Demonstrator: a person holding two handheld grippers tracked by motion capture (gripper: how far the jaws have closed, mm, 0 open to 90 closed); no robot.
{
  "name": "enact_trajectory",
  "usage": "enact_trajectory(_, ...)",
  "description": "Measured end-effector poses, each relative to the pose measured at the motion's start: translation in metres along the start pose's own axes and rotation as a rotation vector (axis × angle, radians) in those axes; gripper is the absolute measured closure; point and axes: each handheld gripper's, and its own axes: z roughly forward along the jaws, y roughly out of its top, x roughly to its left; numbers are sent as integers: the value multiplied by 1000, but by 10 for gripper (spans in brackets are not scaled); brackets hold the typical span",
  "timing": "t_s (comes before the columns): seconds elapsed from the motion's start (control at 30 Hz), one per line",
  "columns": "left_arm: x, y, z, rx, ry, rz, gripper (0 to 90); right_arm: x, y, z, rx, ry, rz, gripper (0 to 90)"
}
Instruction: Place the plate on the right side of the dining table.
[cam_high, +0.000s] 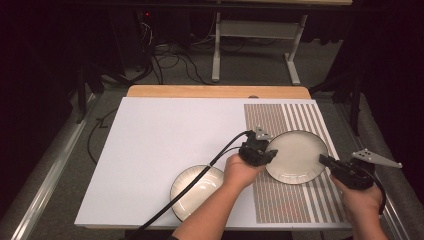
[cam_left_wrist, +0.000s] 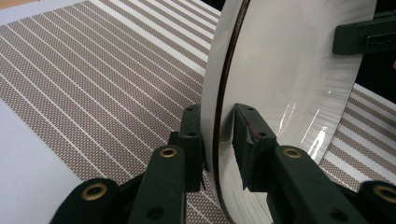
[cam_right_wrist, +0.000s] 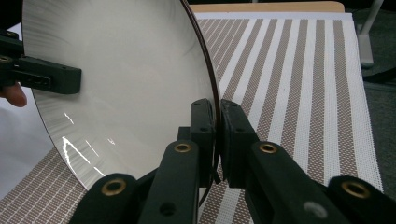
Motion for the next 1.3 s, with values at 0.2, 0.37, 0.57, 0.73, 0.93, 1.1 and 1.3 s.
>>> enact_trajectory(0.2,0,-1,3,8,13,-15,724,0,0,1,5,-3,4,869)
enact_trajectory(0.37,0,-1,4,19,56,-6,699,-1,-1,2,-2,7,3,874)
enact_trajectory(0.57,4,1,-14,-48,46,7,558,0,0,3,-1,-4,4,872)
enact_trajectory(0.73,9,0,-39,-92,39,16,461,0,0,4,0,-12,-5,870)
enact_trajectory(0.93,14,-8,-72,-146,83,27,361,2,2,5,1,-19,-10,869)
enact_trajectory(1.1,23,-16,-96,-161,142,19,214,3,2,5,1,-23,-14,869)
enact_trajectory(1.3,33,-25,-124,-187,183,4,106,4,3,6,2,-27,-20,868)
